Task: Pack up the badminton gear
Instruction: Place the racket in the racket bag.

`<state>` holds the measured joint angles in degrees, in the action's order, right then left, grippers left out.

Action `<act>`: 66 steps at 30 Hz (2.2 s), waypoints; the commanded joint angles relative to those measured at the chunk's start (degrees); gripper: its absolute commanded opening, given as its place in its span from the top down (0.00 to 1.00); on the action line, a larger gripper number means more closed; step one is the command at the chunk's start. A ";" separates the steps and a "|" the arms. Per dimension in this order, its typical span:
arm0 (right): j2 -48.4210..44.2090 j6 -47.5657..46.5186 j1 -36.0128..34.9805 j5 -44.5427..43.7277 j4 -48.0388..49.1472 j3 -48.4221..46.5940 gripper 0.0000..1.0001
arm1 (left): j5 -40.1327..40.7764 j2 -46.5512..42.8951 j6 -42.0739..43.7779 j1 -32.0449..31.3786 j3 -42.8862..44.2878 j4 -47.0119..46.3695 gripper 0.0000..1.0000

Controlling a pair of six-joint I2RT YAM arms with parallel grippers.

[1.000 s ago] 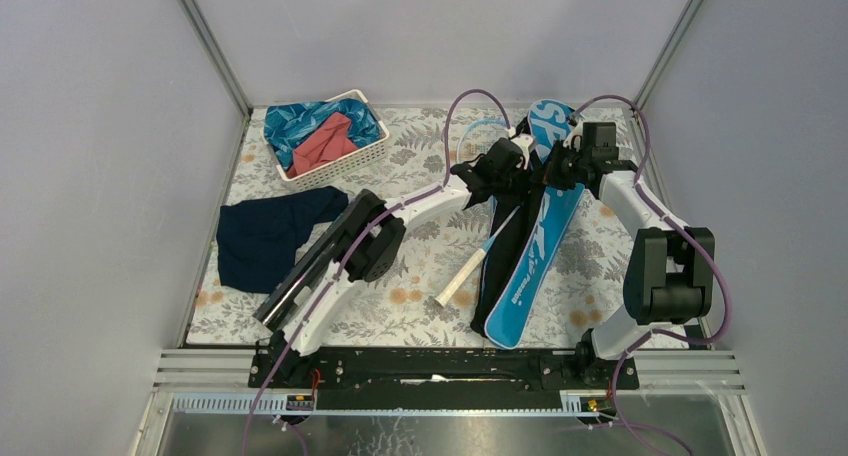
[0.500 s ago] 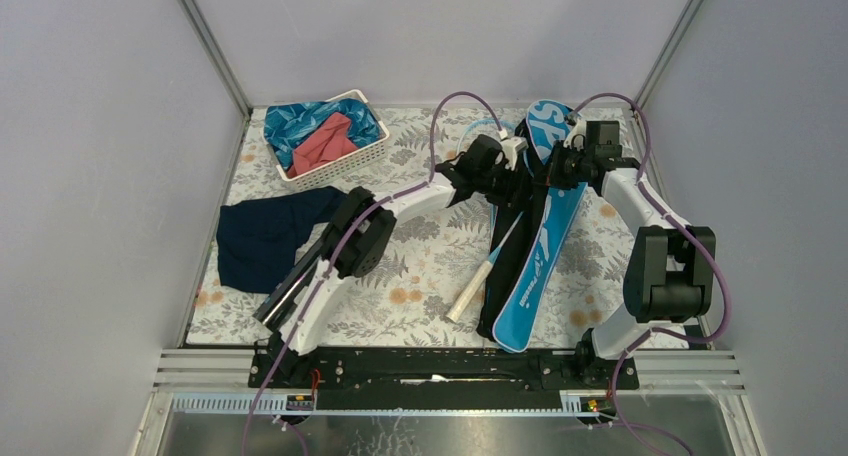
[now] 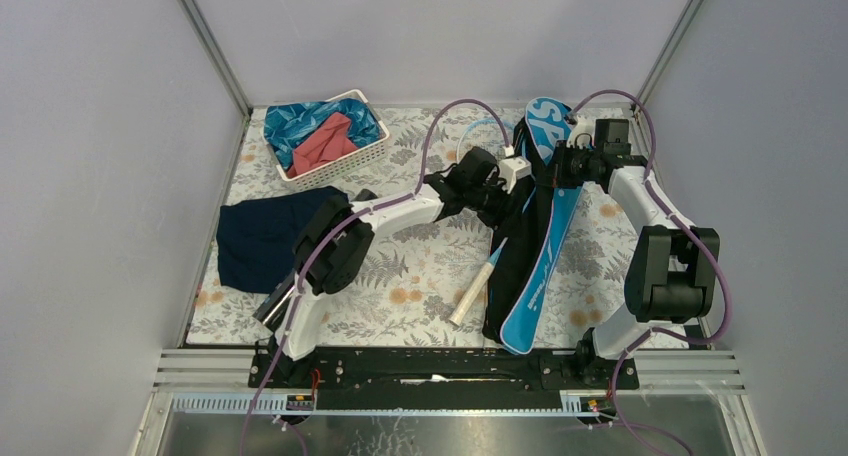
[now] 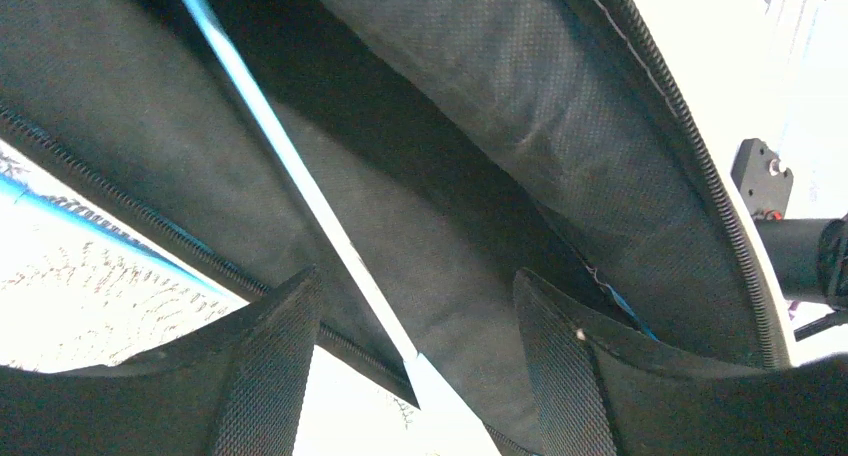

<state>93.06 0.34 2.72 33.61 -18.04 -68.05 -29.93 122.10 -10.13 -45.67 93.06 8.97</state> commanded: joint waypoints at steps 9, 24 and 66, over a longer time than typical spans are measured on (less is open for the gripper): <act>-2.89 -5.35 1.49 5.10 -0.79 -0.79 1.00 | 2.62 5.18 2.85 -1.46 1.78 3.07 0.37; -3.46 -4.34 1.94 6.77 0.10 0.20 1.00 | 1.15 8.36 -6.43 -2.78 4.78 6.16 0.67; -6.40 2.64 1.89 10.23 4.95 7.60 1.00 | -9.34 17.14 -44.50 -2.83 15.22 -8.75 1.00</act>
<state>87.79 0.58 5.06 37.69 -12.67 -58.96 -41.30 137.84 -54.28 -48.01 105.49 7.31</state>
